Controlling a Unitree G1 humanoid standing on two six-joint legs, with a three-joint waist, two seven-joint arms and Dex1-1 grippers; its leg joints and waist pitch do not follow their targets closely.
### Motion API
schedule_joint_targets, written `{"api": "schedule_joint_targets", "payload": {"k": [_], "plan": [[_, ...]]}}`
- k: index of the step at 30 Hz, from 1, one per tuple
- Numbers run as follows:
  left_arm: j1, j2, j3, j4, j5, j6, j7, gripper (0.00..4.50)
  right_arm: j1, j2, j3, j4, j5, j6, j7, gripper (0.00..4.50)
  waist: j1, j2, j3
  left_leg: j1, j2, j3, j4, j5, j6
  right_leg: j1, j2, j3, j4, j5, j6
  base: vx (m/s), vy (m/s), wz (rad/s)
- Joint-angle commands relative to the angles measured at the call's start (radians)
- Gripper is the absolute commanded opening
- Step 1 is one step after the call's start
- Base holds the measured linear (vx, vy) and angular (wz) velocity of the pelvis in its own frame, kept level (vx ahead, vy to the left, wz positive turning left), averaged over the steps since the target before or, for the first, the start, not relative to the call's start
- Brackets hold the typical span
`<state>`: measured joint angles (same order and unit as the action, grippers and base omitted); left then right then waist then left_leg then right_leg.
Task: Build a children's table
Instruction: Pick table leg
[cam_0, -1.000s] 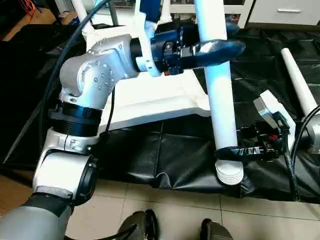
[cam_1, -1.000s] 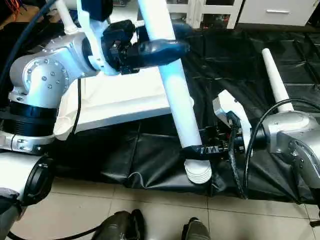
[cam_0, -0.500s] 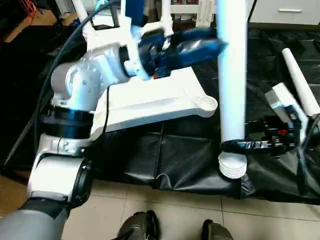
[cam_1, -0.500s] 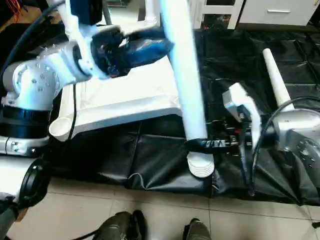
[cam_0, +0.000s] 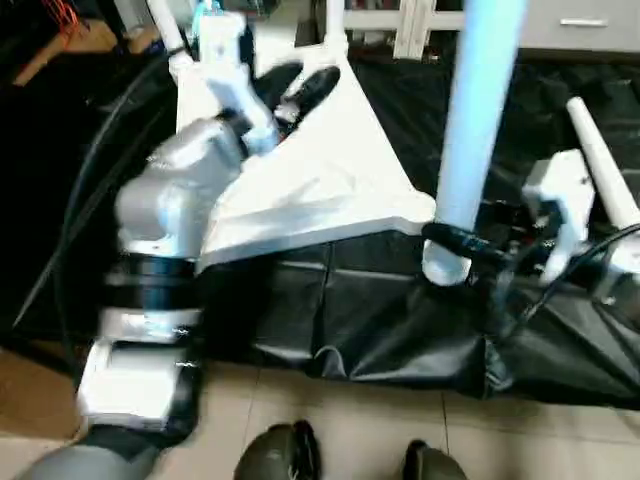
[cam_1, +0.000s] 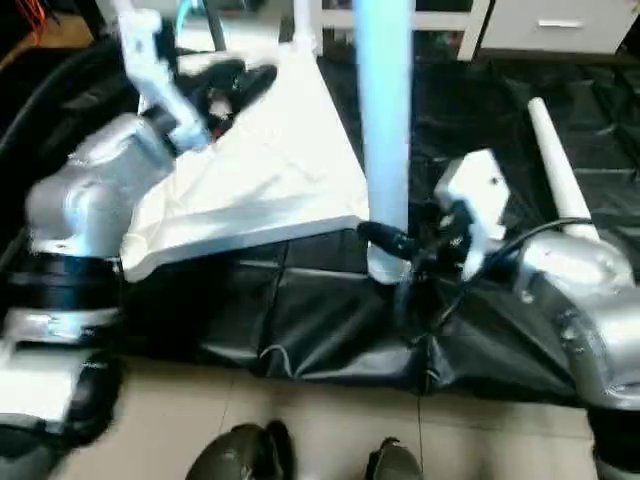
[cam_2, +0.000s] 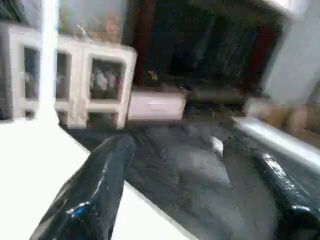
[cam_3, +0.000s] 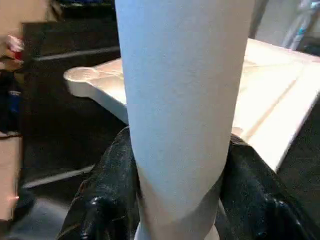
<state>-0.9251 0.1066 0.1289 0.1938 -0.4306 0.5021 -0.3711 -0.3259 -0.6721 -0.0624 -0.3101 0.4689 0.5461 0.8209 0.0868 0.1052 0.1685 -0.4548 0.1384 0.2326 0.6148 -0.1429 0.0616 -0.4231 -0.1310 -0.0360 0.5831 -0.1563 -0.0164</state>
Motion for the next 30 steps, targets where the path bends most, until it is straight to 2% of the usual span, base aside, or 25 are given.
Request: {"api": "schedule_joint_targets", "payload": {"k": [1,4,5,12,17,18,23,25,26,27,28,29,30], "plan": [[-0.031,-0.016,-0.035,-0.064,0.025,0.024,0.039,3.29,-0.016,0.015,0.01,-0.008,-0.029,-0.033,-0.034,1.86,-0.012,-0.028,-0.098,0.078,0.083,-0.066,-0.105,-0.397,-0.052,0.016,-0.031,0.015,-0.059,-0.288,-0.133,0.0,0.0,0.0],[-0.045,-0.042,-0.056,-0.088,0.022,0.032,0.061,3.29,-0.023,0.028,0.014,0.002,-0.043,-0.046,-0.049,1.86,-0.015,-0.029,-0.096,0.071,0.08,-0.067,-0.107,-0.38,-0.034,0.023,-0.031,0.014,-0.061,-0.278,-0.126,0.0,0.0,0.0],[-0.051,-0.054,-0.063,-0.106,0.007,0.038,0.064,3.29,-0.023,0.029,0.014,0.005,-0.049,-0.051,-0.053,1.86,-0.018,-0.03,-0.097,0.073,0.077,-0.065,-0.105,-0.375,-0.028,0.022,-0.032,0.014,-0.064,-0.277,-0.127,0.0,0.0,0.0],[-0.039,-0.086,-0.101,-0.25,-0.083,0.106,0.004,3.29,-0.018,0.027,0.014,0.03,-0.086,-0.083,-0.07,1.86,-0.029,-0.03,-0.1,0.065,0.078,-0.063,-0.1,-0.299,0.026,0.032,-0.033,0.013,-0.061,-0.226,-0.162,0.0,0.0,0.0],[-0.015,-0.098,-0.114,-0.322,-0.145,0.127,-0.042,3.29,-0.009,0.032,0.014,0.035,-0.093,-0.094,-0.076,1.86,-0.03,-0.031,-0.103,0.063,0.077,-0.061,-0.094,-0.249,0.06,0.035,-0.031,0.013,-0.056,-0.185,-0.178,0.0,0.0,0.0],[-0.01,-0.104,-0.113,-0.336,-0.165,0.137,-0.048,3.29,-0.009,0.033,0.013,0.039,-0.098,-0.099,-0.08,1.86,-0.03,-0.027,-0.105,0.065,0.077,-0.059,-0.092,-0.239,0.066,0.035,-0.03,0.013,-0.055,-0.178,-0.181,0.0,0.0,0.0],[-0.006,-0.099,-0.109,-0.323,-0.133,0.125,-0.022,3.29,-0.009,0.037,0.009,0.05,-0.108,-0.113,-0.085,1.86,-0.03,-0.026,-0.107,0.066,0.078,-0.059,-0.091,-0.219,0.077,0.036,-0.025,0.012,-0.053,-0.156,-0.188,0.0,0.0,0.0],[-0.012,-0.101,-0.067,-0.265,-0.089,0.12,0.071,3.29,-0.013,0.054,-0.011,0.055,-0.108,-0.11,-0.121,1.86,-0.032,-0.026,-0.109,0.065,0.078,-0.059,-0.09,-0.218,0.076,0.038,-0.024,0.011,-0.051,-0.154,-0.187,0.0,0.0,0.0],[-0.013,-0.088,-0.025,-0.19,-0.026,0.123,0.189,3.29,-0.021,0.078,-0.042,0.061,-0.106,-0.1,-0.175,1.86,-0.033,-0.022,-0.108,0.065,0.075,-0.059,-0.089,-0.23,0.073,0.038,-0.025,0.01,-0.053,-0.173,-0.183,0.0,0.0,0.0],[-0.014,-0.085,-0.014,-0.171,-0.01,0.125,0.219,3.29,-0.023,0.084,-0.05,0.063,-0.106,-0.098,-0.189,1.86,-0.04,-0.023,-0.107,0.065,0.071,-0.058,-0.088,-0.246,0.066,0.034,-0.02,0.009,-0.056,-0.195,-0.168,0.0,0.0,0.0],[0.012,-0.047,0.007,-0.128,0.04,0.13,0.28,3.29,-0.035,0.115,-0.106,0.063,-0.089,-0.058,-0.267,1.86,-0.041,-0.027,-0.114,0.064,0.069,-0.061,-0.086,-0.239,0.062,0.04,-0.02,0.008,-0.056,-0.211,-0.154,0.0,0.0,0.0],[0.047,-0.017,0.015,-0.121,0.079,0.115,0.307,3.29,-0.038,0.139,-0.156,0.053,-0.065,-0.018,-0.327,1.86,-0.042,-0.024,-0.113,0.064,0.067,-0.062,-0.087,-0.233,0.065,0.037,-0.02,0.009,-0.058,-0.219,-0.149,0.0,0.0,0.0],[0.101,0.018,0.016,-0.133,0.134,0.077,0.331,3.29,-0.033,0.167,-0.215,0.028,-0.033,0.04,-0.395,1.86,-0.049,-0.025,-0.115,0.06,0.068,-0.065,-0.089,-0.22,0.066,0.041,-0.02,0.006,-0.059,-0.235,-0.139,0.0,0.0,0.0]]}}
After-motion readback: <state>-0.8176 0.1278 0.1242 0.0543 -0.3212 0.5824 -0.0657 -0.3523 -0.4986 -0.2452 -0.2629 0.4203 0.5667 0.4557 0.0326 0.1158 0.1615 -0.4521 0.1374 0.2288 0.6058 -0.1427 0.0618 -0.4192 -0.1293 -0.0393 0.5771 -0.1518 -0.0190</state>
